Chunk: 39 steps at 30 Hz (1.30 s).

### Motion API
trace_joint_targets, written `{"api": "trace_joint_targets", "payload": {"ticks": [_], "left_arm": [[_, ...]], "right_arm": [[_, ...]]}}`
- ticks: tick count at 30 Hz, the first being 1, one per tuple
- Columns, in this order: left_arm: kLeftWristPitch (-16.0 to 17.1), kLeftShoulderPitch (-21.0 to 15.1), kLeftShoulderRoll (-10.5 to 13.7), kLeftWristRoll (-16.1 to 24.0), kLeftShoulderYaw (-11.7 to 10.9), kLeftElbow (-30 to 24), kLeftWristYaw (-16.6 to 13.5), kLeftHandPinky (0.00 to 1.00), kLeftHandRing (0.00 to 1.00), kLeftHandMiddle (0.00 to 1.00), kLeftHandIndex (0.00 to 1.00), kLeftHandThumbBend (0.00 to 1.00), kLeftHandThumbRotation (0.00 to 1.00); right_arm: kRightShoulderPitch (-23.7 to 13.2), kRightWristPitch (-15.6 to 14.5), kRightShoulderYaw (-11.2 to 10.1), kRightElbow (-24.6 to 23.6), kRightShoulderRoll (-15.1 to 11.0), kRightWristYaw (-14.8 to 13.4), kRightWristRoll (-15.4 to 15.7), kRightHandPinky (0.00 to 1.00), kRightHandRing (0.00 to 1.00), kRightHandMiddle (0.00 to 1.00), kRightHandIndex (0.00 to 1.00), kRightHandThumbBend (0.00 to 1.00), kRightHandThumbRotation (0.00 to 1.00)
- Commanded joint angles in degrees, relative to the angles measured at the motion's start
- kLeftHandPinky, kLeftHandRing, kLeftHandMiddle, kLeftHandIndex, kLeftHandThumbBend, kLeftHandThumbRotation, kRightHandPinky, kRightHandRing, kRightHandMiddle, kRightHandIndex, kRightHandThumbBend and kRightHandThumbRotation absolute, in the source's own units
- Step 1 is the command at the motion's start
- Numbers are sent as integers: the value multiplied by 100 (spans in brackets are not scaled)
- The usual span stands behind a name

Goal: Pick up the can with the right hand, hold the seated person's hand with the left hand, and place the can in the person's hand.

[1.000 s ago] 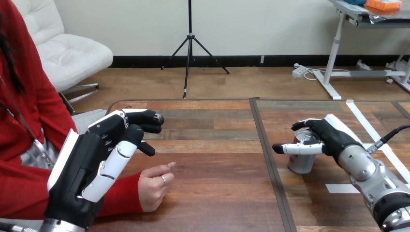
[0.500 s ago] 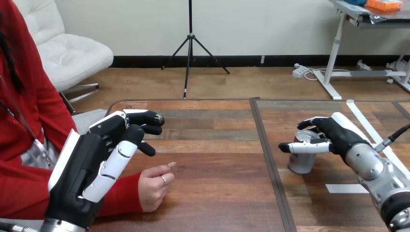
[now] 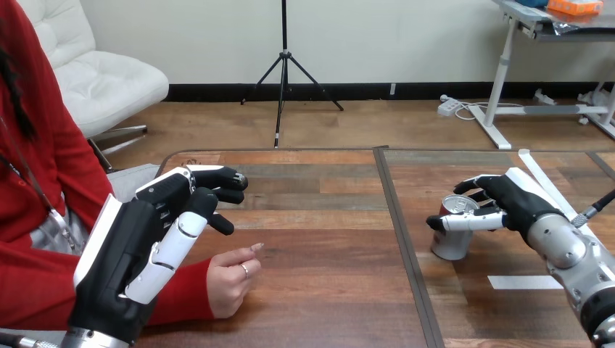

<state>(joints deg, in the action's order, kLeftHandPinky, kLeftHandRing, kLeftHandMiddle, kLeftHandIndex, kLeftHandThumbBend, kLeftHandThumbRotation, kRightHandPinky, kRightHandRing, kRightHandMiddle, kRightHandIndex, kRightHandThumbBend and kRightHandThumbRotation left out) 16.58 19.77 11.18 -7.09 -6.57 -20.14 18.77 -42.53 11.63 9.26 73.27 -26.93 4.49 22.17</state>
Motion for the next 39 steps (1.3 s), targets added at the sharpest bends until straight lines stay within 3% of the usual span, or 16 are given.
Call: {"api": "trace_joint_targets", "payload": {"ticks": [1, 20, 39], "left_arm": [[114, -223, 79, -1, 25, 17, 9, 52, 69, 70, 63, 59, 83], [58, -232, 59, -68, 9, 4, -4, 52, 69, 70, 63, 62, 82], [63, -243, 75, 21, 22, -31, -20, 51, 69, 69, 63, 62, 84]], "right_arm": [[-407, 139, -46, -245, -124, 45, -87, 63, 72, 76, 79, 100, 36], [-462, 7, -8, -295, -245, 259, -29, 64, 73, 77, 79, 100, 35], [-391, 71, 114, -308, -229, 185, 124, 66, 71, 73, 75, 100, 26]]}}
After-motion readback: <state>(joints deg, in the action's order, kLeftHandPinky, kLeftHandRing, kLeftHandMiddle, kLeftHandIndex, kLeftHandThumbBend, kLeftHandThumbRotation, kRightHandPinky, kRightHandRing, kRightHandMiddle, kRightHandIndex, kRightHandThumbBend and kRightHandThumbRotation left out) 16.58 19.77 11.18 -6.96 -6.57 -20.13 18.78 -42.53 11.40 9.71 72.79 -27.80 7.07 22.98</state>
